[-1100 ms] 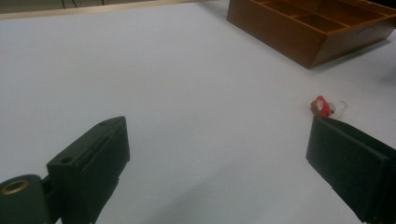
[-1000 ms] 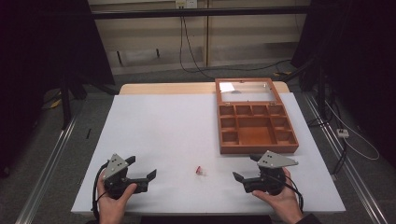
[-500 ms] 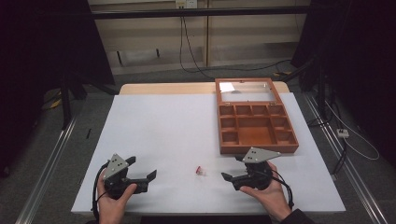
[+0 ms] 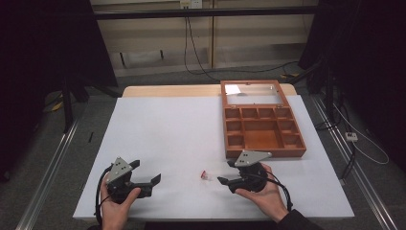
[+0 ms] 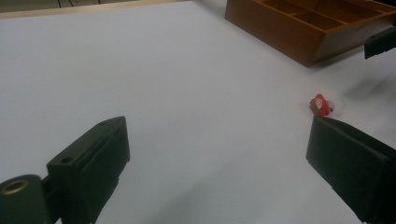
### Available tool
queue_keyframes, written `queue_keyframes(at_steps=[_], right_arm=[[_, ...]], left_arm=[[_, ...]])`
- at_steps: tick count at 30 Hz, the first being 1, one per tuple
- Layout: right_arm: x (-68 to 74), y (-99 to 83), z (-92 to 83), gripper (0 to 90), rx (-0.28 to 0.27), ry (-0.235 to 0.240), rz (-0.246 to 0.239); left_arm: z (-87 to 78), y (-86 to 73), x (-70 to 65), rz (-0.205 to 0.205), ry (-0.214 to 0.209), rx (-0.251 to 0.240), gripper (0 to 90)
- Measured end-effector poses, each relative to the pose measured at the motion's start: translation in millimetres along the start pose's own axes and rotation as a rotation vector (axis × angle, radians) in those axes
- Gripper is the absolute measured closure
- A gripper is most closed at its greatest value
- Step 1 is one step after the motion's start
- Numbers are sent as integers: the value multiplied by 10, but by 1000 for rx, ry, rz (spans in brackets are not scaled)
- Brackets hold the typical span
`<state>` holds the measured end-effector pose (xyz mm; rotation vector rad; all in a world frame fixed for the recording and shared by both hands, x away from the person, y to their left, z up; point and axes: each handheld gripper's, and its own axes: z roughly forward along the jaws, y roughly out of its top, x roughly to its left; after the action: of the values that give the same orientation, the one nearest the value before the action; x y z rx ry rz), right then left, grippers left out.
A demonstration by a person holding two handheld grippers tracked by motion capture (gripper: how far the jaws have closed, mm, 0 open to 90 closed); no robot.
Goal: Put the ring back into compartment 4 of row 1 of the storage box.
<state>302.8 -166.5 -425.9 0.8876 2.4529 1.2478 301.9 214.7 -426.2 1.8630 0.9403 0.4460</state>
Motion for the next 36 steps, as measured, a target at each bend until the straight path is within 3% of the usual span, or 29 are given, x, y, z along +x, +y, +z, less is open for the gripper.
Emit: queue_keyframes(at_steps=[22,36], right_arm=[[106,234,355,541,91,44,-98],[106,252,512,611,129,51,-93]], left_arm=[[-1,-1,6,-11,5,-7,62],[3,-4,14,-1,-2,4,66]])
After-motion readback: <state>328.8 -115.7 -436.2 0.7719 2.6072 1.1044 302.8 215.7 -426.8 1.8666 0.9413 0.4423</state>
